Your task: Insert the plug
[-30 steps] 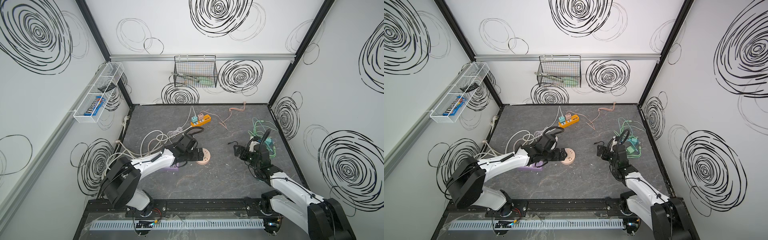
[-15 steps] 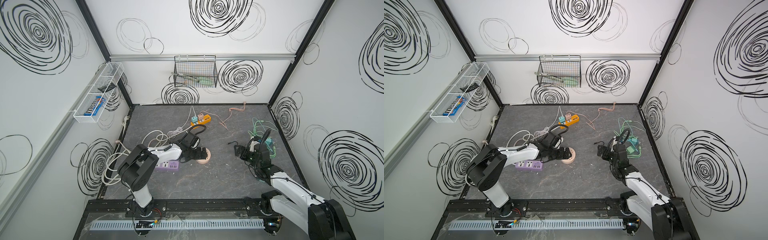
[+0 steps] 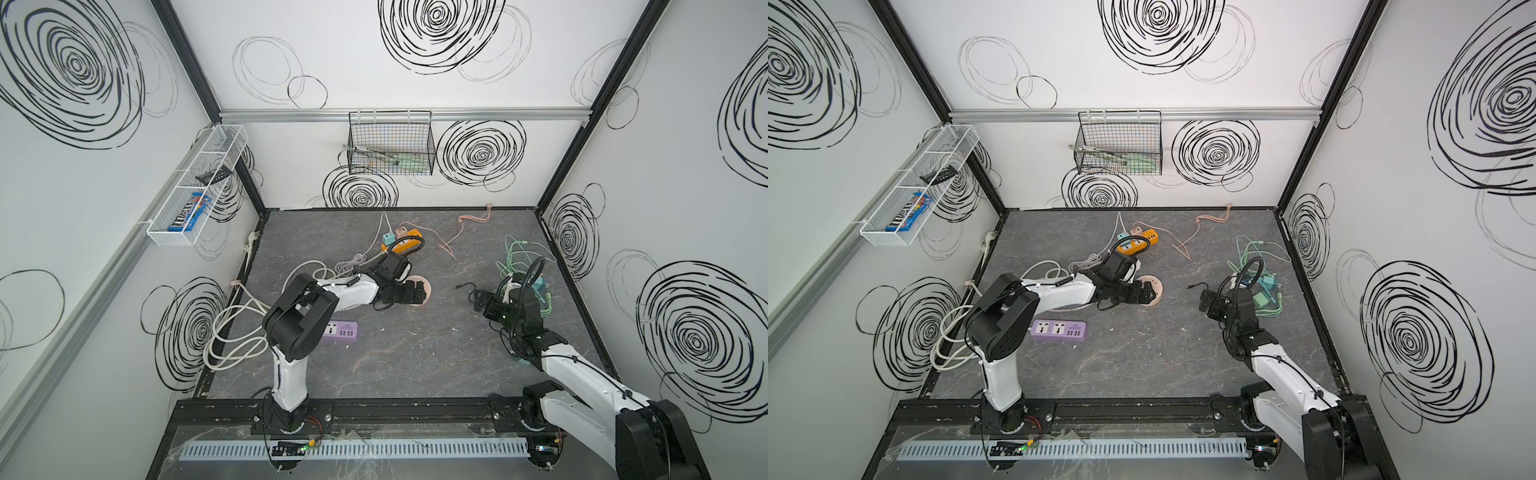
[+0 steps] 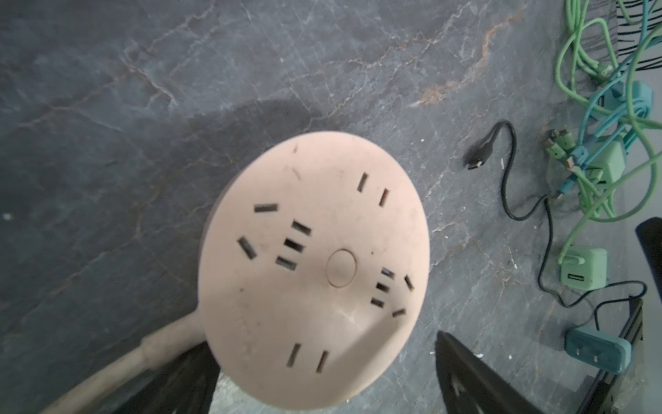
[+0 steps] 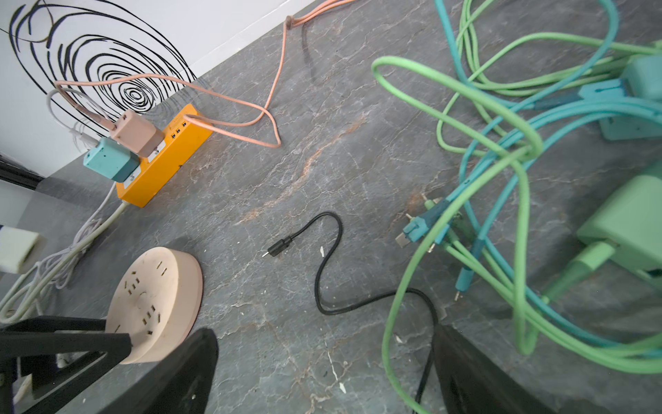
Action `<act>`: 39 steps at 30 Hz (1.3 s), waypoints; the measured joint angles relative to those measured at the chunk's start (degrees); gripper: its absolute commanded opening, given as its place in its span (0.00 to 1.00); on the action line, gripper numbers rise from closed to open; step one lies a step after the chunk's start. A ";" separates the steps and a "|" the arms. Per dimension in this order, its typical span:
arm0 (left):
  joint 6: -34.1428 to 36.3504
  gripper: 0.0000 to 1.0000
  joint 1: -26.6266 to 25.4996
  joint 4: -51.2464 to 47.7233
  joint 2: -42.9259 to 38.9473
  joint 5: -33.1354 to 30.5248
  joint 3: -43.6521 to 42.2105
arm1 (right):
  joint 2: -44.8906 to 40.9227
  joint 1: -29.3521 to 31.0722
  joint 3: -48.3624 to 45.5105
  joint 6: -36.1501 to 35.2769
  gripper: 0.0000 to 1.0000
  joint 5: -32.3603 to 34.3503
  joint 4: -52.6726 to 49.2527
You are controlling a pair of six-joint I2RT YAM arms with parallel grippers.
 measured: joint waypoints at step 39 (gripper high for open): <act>0.11 0.96 -3.65 6.86 -26.71 -24.50 -15.91 | 24.55 0.09 13.88 -5.33 0.31 -1.66 -9.22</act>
